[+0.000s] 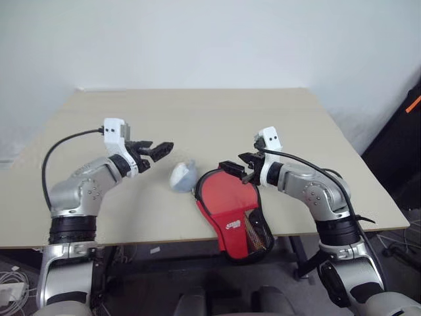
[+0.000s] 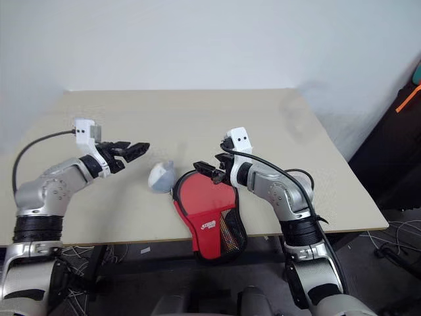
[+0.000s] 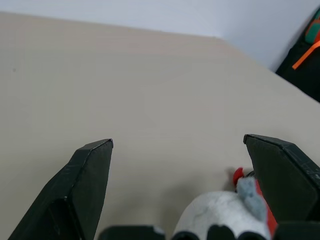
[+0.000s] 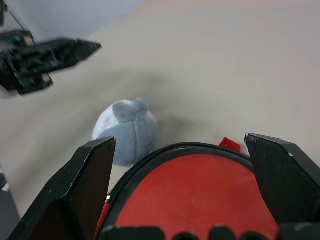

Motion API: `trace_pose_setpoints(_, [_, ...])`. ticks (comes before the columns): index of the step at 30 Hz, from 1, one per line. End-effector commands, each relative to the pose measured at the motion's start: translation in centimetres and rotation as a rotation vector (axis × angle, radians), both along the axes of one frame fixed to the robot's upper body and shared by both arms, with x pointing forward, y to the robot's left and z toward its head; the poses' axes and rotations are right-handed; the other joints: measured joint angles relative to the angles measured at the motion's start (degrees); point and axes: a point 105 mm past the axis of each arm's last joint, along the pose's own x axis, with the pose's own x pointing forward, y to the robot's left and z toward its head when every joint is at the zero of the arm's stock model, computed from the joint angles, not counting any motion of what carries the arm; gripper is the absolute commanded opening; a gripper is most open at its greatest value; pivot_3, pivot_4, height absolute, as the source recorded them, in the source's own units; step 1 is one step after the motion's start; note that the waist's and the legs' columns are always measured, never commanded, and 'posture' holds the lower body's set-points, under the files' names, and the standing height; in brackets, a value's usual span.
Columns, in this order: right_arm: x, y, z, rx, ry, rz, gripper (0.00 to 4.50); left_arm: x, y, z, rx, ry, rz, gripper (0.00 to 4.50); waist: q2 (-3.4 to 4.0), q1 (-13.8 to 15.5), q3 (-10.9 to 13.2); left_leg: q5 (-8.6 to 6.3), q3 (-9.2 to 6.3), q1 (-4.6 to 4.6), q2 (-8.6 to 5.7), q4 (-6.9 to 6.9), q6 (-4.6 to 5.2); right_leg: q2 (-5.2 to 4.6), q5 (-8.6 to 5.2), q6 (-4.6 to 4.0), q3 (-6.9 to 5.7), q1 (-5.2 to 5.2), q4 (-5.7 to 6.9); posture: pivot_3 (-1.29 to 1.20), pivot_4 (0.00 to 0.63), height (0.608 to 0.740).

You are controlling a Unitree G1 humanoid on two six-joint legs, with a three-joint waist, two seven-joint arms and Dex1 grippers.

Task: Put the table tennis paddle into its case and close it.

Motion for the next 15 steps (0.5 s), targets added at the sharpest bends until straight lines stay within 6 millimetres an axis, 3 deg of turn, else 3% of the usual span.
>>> trace_pose_setpoints(1, [0.4,0.8,0.4,-0.019,-0.055,0.003,4.50,0.4,-1.0,0.7,0.022,-0.065,-0.045,4.46,0.00,0.0,0.0,0.01,0.00,0.00,0.00,0.00,0.01,0.00,0.00,0.00,0.00,0.00,0.00,0.00,0.000,0.740])
trace_pose_setpoints(10, [-0.1,1.7,-3.7,-0.123,-0.021,0.041,4.50,0.7,-2.8,-2.4,-0.050,-0.005,-0.099,4.46,-0.04,0.0,0.0,0.02,-0.02,0.01,0.00,0.06,0.04,0.01,0.07,-0.12,-0.01,0.03,0.03,0.00,0.000,0.740])
trace_pose_setpoints(15, [-0.3,1.9,-5.0,-0.137,-0.008,0.055,4.50,0.8,-3.2,-2.9,-0.057,0.008,-0.110,4.46,-0.04,0.0,0.0,0.02,-0.04,0.00,0.01,0.07,0.05,0.03,0.08,-0.11,-0.01,0.02,0.05,0.00,0.000,0.740])
